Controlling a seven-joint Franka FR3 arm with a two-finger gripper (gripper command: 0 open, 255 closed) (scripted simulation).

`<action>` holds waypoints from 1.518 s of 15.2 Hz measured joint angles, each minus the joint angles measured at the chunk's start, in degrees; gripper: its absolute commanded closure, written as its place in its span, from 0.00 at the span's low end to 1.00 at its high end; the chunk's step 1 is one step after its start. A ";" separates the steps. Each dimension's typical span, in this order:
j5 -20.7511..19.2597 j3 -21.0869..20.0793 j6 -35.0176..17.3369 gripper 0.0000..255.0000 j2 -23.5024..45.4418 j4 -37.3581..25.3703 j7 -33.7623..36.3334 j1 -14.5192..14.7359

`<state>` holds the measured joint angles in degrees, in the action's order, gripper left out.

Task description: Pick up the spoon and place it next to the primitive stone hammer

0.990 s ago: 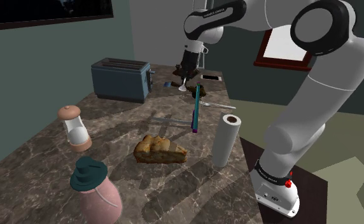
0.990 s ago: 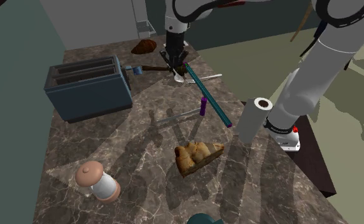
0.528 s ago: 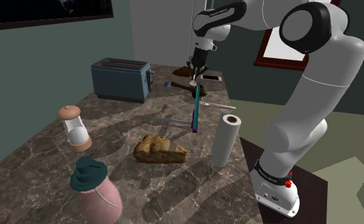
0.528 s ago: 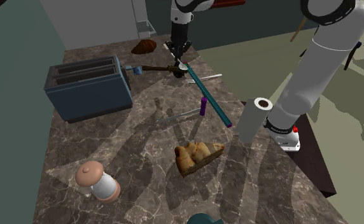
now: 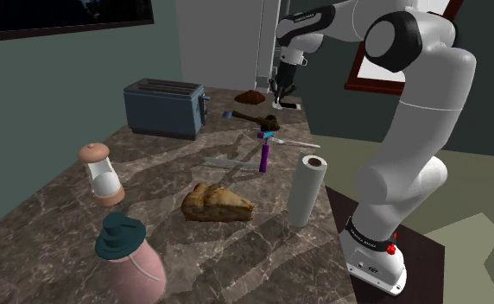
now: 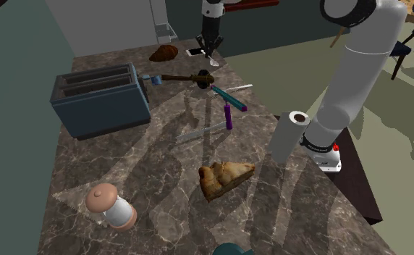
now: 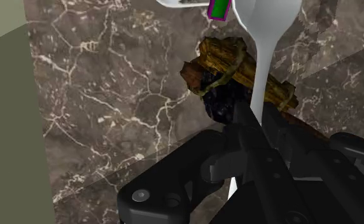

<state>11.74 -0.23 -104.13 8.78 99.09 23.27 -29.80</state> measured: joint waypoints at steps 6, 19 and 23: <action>0.02 2.65 4.61 1.00 7.77 -11.06 -5.98 -4.19; 0.60 4.07 3.38 1.00 16.43 -17.50 -11.11 -7.57; 0.74 4.06 0.58 1.00 16.52 -14.75 -11.67 -7.52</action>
<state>12.49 3.83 -103.56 25.31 84.34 11.60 -37.32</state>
